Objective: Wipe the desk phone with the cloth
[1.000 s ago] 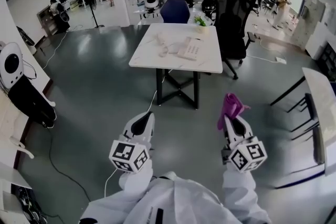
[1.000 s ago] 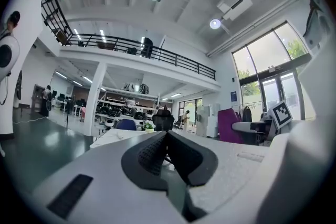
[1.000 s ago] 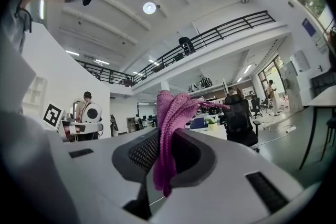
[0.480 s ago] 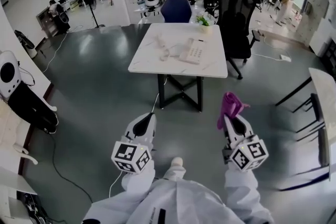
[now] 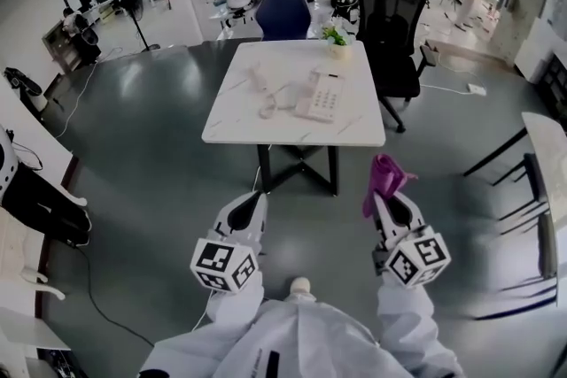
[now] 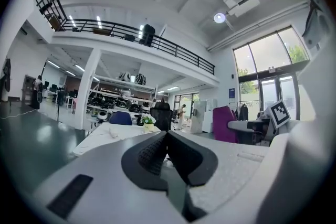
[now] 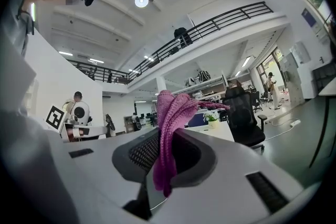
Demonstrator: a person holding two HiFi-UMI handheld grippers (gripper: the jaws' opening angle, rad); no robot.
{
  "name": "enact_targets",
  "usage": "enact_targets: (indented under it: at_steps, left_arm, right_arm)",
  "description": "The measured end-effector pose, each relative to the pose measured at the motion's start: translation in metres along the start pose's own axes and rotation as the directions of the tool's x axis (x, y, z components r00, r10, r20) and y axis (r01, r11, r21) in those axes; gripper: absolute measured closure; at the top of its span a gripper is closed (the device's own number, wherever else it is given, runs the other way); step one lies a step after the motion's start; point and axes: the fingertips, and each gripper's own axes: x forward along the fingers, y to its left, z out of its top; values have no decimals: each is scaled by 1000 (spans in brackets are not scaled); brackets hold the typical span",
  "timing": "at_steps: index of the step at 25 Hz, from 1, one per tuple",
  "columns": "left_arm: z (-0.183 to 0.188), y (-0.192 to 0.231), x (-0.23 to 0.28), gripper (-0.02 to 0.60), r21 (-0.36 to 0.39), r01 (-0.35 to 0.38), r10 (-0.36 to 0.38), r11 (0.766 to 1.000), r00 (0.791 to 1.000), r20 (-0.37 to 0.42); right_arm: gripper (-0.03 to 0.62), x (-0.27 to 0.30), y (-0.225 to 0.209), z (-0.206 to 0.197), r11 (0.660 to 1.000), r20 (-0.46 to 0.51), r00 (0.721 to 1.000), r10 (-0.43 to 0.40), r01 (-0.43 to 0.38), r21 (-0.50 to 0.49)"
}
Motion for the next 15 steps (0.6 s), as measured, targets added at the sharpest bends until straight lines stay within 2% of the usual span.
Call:
enact_targets:
  at_steps: [15]
  left_arm:
    - [7,56,89,584,5,79,-79,997,997,4]
  right_arm:
    - [554,88,-38,0,998,16,998,-66,66,-9]
